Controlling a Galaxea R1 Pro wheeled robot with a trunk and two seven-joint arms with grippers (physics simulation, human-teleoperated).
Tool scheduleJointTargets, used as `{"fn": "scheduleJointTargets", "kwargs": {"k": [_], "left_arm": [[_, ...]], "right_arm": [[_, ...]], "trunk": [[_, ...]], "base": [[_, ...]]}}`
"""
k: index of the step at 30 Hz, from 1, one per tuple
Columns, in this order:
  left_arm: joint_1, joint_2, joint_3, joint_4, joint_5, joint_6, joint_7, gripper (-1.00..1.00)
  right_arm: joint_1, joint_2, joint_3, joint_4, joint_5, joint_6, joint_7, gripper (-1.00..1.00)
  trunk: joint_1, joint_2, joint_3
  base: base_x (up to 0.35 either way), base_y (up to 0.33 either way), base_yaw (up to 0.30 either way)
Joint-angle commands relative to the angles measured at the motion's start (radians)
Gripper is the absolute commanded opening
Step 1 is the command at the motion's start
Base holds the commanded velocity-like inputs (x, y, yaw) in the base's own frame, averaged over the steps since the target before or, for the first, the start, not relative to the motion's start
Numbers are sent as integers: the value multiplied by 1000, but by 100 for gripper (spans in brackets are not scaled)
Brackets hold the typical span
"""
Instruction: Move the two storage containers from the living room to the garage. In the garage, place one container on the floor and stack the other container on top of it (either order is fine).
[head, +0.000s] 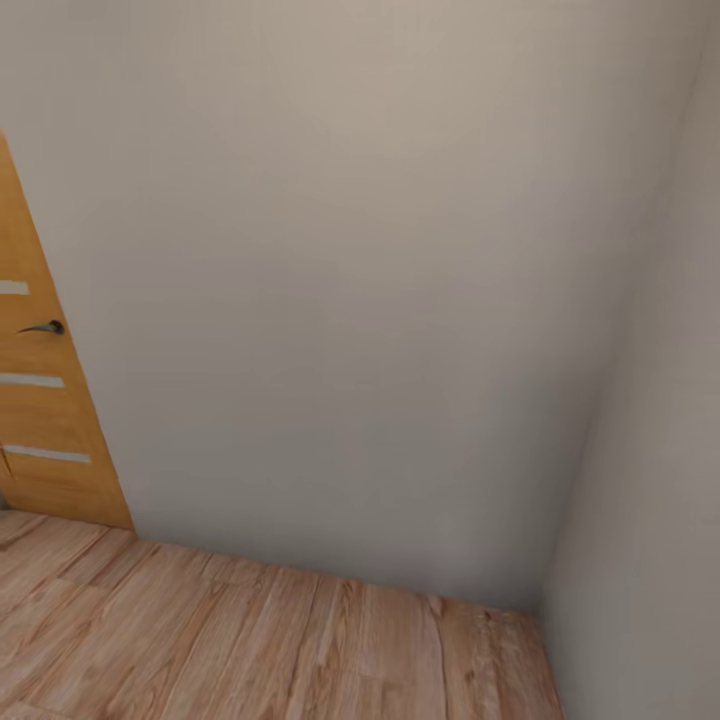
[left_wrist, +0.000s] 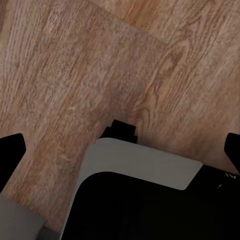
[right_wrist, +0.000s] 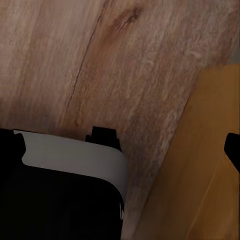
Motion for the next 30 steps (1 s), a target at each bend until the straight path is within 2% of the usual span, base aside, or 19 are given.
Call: {"fn": "scheduleJointTargets", "kwargs": {"k": [1,7,25,30], "left_arm": [[-1,-1,-5,1,7,-4,3,100],[-1,0,-5,1,6,-4,3,100],[-1,-2,-5,1,7,-4,3,100],[-1,0,-5,1,7,-2,3,100]], "right_arm": [[-1,0,9,3,-10,-7,-1,100],[-1,0,9,3,-10,-7,-1,100],[-1,1,9,3,-7,-7,-2,100],[-1,1,9,3,-7,-7,-2,100]], "trunk": [[1,-1,-1],[1,-1,-1],[1,-1,-1],[1,-1,-1]], "base": [[315,0,269],[183,0,270],[5,0,270],[237,0,270]]}}
